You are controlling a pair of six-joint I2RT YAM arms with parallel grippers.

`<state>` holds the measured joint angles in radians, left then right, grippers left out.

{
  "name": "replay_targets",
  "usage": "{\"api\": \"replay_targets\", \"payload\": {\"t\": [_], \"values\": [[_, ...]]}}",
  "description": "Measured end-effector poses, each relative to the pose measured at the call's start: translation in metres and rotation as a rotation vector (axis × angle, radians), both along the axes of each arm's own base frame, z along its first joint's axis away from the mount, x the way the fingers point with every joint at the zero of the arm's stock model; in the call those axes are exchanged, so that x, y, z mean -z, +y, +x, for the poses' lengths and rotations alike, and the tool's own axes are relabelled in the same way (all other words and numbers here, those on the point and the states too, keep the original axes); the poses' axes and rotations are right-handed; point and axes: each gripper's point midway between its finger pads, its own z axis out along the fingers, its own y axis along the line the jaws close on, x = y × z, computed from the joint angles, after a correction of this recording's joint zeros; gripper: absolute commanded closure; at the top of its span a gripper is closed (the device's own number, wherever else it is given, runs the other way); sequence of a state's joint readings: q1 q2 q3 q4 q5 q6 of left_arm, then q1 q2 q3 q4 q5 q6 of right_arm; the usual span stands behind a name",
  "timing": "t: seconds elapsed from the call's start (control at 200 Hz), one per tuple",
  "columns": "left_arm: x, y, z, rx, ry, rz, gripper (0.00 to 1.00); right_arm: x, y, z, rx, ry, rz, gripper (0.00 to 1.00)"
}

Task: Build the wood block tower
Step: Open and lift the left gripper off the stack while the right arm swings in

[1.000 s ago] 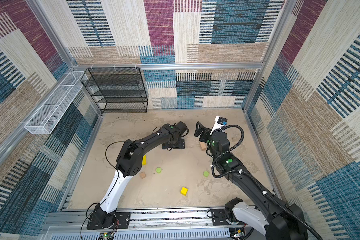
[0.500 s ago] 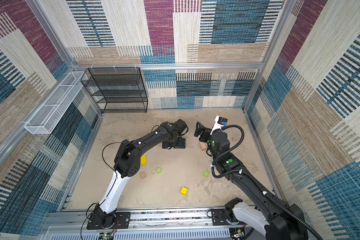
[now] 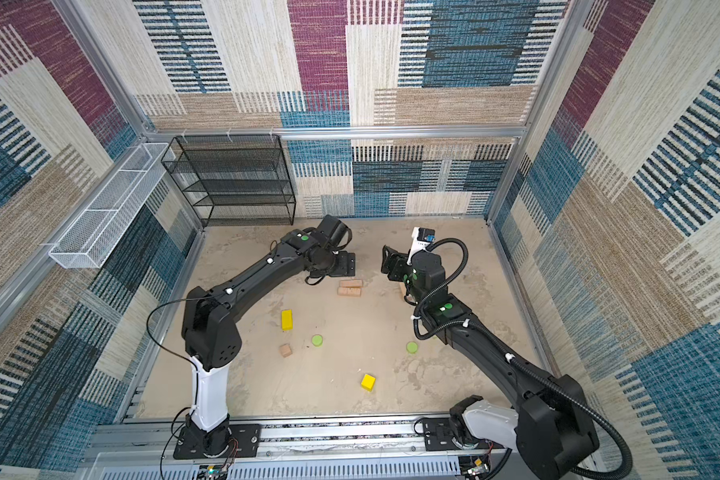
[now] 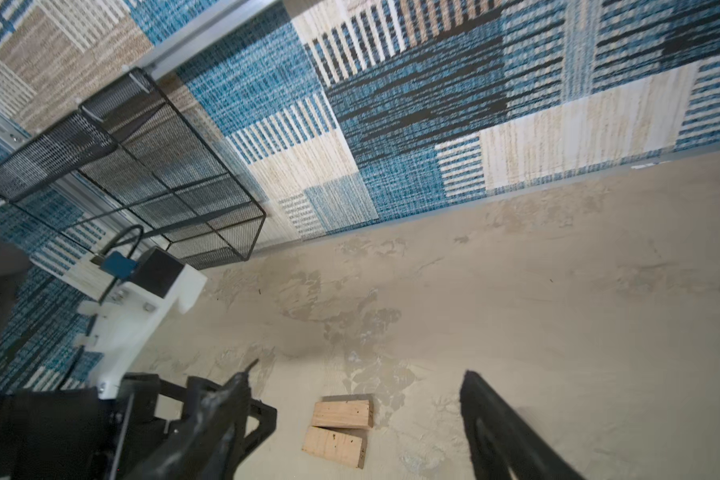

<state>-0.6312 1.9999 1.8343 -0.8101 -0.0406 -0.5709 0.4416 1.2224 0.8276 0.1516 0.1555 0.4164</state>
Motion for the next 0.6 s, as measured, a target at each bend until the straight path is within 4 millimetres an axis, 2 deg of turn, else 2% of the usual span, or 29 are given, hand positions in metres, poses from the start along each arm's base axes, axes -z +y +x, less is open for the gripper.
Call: {"api": "replay_targets", "payload": {"t": [0.075, 0.205, 0.305, 0.391, 0.491, 0.596], "values": [[0.004, 0.020, 0.001, -0.025, 0.000, -0.060, 0.32, 0.009, 0.013, 0.012, -0.044, 0.033, -0.011, 0.48], [0.023, 0.046, -0.001, -0.054, 0.014, -0.179, 0.45, 0.029, 0.036, 0.032, -0.117, 0.097, -0.034, 0.72], [0.030, 0.047, -0.005, -0.040, 0.009, -0.238, 0.54, 0.048, 0.049, 0.046, -0.155, 0.154, -0.053, 0.85], [0.029, 0.044, -0.002, -0.022, -0.006, -0.264, 0.68, 0.066, 0.060, 0.056, -0.189, 0.200, -0.073, 1.00], [0.032, 0.043, 0.005, -0.007, -0.019, -0.273, 0.81, 0.089, 0.070, 0.066, -0.218, 0.260, -0.090, 1.00], [0.049, 0.048, 0.010, -0.020, 0.007, -0.256, 0.92, 0.110, 0.080, 0.075, -0.248, 0.314, -0.094, 1.00]]}}
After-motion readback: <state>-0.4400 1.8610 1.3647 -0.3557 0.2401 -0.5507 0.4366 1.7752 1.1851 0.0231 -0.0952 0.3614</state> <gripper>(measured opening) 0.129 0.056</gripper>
